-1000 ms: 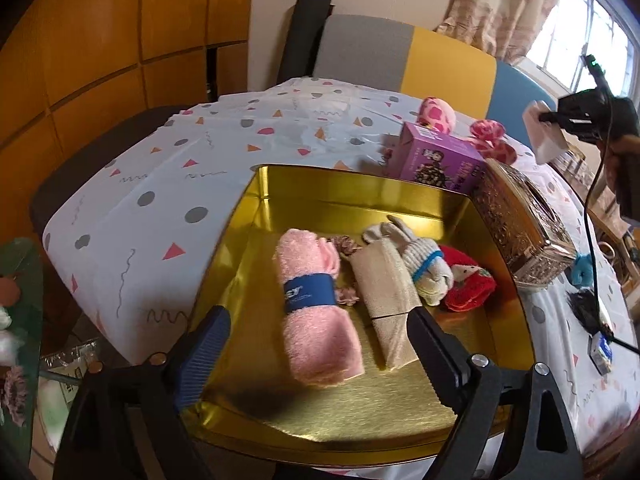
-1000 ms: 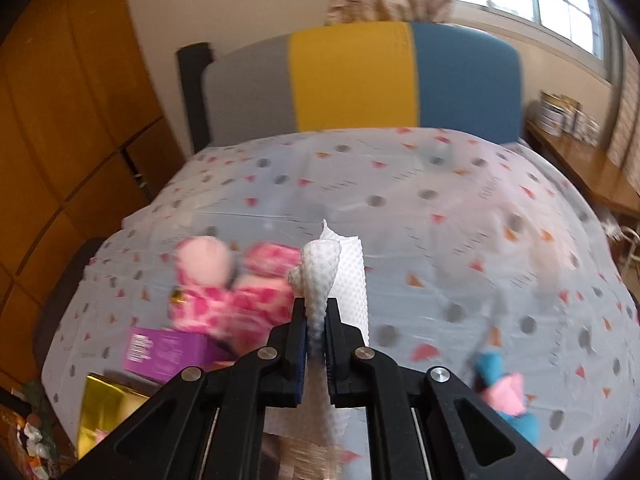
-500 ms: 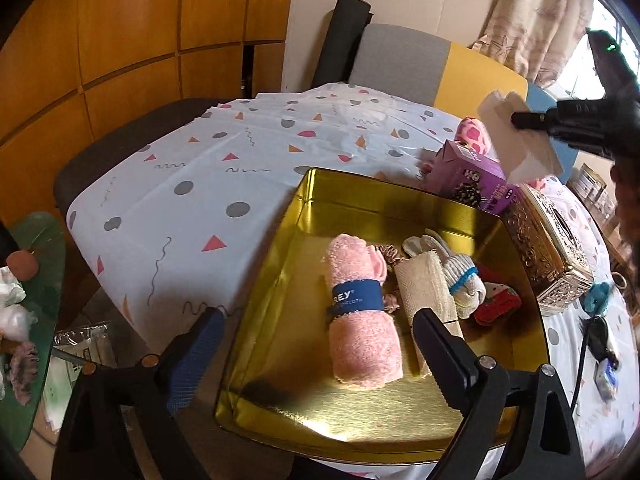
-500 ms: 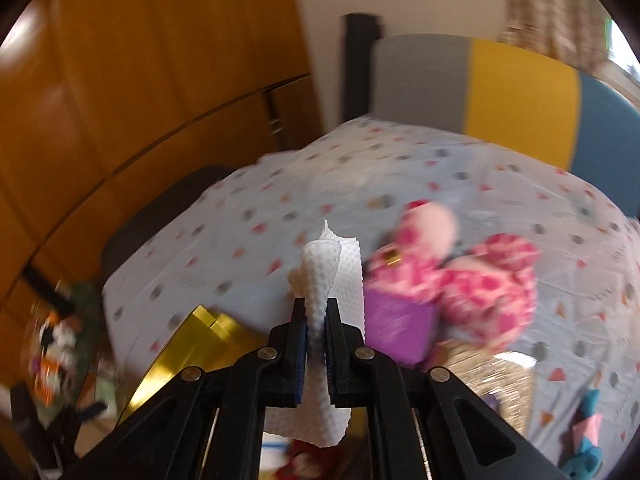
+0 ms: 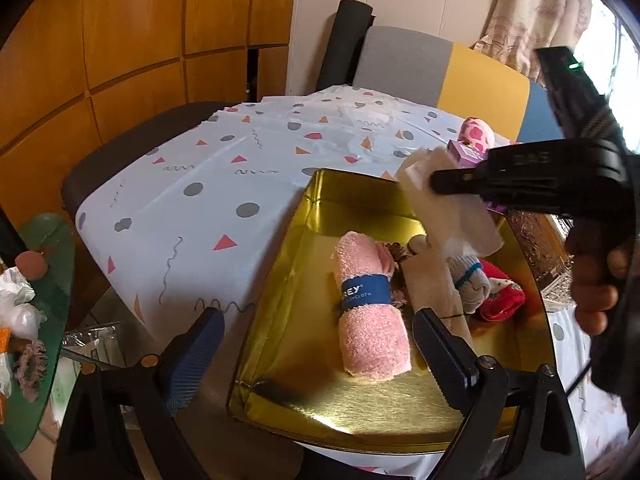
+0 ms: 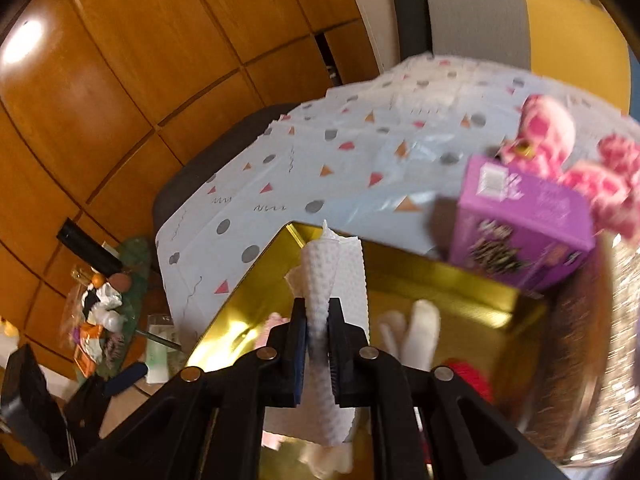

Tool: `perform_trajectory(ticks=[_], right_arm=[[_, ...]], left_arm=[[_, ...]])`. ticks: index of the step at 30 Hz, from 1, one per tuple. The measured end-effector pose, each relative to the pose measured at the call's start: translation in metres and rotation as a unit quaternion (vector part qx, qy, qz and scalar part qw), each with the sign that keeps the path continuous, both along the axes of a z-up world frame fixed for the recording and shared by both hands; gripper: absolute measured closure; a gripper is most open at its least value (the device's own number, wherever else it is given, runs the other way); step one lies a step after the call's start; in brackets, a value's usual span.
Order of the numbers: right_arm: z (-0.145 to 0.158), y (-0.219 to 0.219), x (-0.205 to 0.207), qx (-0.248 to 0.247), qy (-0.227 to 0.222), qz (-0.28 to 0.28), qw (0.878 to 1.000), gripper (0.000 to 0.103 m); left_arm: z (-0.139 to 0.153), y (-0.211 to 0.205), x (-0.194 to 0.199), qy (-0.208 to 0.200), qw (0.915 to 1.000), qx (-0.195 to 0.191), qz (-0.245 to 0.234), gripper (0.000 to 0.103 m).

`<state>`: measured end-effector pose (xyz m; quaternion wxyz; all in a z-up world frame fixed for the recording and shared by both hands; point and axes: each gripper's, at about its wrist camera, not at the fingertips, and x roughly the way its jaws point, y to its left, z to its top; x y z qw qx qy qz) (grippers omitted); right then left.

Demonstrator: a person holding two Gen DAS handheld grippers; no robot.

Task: Organize soft objects
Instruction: 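Carry the white cloth into the gold tray and open the right gripper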

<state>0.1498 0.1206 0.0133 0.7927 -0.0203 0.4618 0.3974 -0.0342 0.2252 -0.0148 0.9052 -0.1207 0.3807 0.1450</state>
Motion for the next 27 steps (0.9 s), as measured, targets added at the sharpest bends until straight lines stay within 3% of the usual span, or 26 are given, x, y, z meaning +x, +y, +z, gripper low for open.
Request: perform_trajectory(ticks=[2,5,9,11,17,27], right_arm=[[-0.006,0.004,0.001,0.001,0.014,-0.008,1.000,0.075],[-0.014,0.006,0.000,0.005,0.035,-0.014,0.999,0.066],[-0.017,-0.002,-0.007,-0.008,0.029,-0.026,0.999,0.055],[-0.016,-0.007,-0.009,-0.011,0.025,-0.034,0.999,0.041],[-0.007,-0.029,-0.032,-0.020,-0.032,-0.042,0.998,0.031],[-0.012,-0.086,-0.076,-0.058,-0.089,-0.070,0.992,0.030]], left_arm=[[0.002,0.000,-0.002,-0.005,1.0000,0.003,0.002,0.000],[0.003,0.001,-0.004,-0.008,0.9999,0.008,0.006,0.000],[0.003,0.002,-0.005,-0.006,0.9998,0.015,0.015,0.000],[0.004,0.000,-0.006,-0.006,0.9994,0.028,0.020,0.000],[0.006,-0.003,-0.007,-0.008,0.9981,0.054,0.030,0.000],[0.006,-0.021,-0.004,-0.007,0.9988,0.049,-0.003,0.000]])
